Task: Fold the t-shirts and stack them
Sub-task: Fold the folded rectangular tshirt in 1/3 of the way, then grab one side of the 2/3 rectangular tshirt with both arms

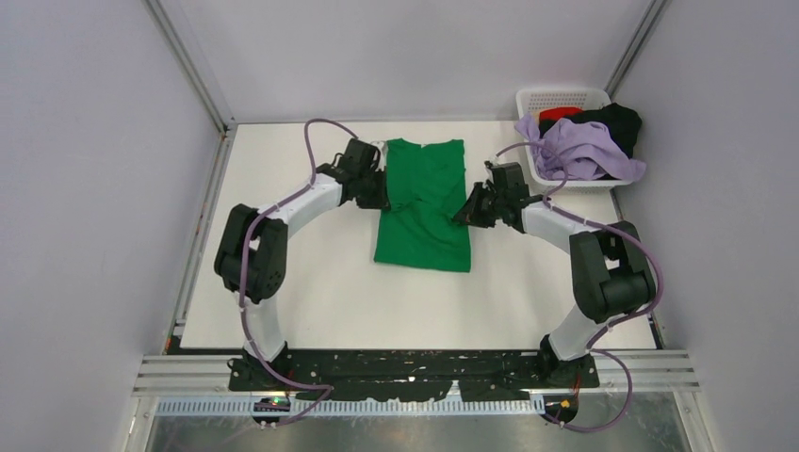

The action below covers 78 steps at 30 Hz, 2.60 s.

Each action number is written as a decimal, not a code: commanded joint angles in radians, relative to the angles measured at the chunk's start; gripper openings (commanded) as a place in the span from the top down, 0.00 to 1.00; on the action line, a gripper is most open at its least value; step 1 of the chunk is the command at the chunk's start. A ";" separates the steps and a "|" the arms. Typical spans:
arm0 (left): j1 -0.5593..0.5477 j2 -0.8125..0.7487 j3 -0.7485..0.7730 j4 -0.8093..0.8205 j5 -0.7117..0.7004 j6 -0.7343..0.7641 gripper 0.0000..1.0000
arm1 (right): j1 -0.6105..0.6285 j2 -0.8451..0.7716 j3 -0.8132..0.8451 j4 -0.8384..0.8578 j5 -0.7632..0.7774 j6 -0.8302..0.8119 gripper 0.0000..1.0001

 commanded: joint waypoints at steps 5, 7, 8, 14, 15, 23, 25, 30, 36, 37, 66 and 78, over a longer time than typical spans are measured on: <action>0.045 0.099 0.118 -0.077 0.034 0.023 0.96 | -0.009 0.088 0.059 0.099 0.109 -0.019 0.93; 0.050 0.120 0.148 -0.085 0.058 0.032 0.81 | -0.011 0.107 0.070 0.100 0.128 -0.024 0.88; 0.053 0.128 0.163 -0.091 0.071 0.034 0.65 | -0.012 0.119 0.079 0.100 0.135 -0.028 0.82; 0.056 0.071 0.169 -0.134 0.091 0.033 0.00 | -0.016 0.091 0.089 0.078 0.156 -0.046 0.12; 0.057 0.041 0.139 -0.129 0.089 0.030 0.00 | -0.015 0.078 0.077 0.070 0.157 -0.052 0.01; 0.055 -0.274 -0.344 0.078 0.167 -0.084 0.00 | -0.010 -0.185 -0.162 0.035 0.076 -0.080 0.05; 0.053 -0.322 -0.441 0.115 0.183 -0.110 0.00 | 0.011 -0.237 -0.230 0.035 0.028 -0.087 0.04; 0.051 -0.354 -0.587 0.168 0.181 -0.154 0.00 | 0.109 -0.330 -0.341 0.004 0.062 -0.104 0.04; 0.044 -0.290 -0.591 0.186 0.126 -0.203 0.17 | 0.143 -0.332 -0.400 0.011 0.119 -0.076 0.03; 0.043 -0.275 -0.583 0.183 0.122 -0.205 0.21 | 0.146 -0.326 -0.400 0.011 0.125 -0.079 0.06; -0.061 -0.368 -0.717 0.152 0.113 -0.261 1.00 | 0.192 -0.431 -0.487 -0.106 0.037 -0.055 0.95; -0.243 -1.045 -0.788 -0.211 0.070 -0.294 1.00 | 0.231 -0.970 -0.387 -0.523 -0.162 -0.102 0.95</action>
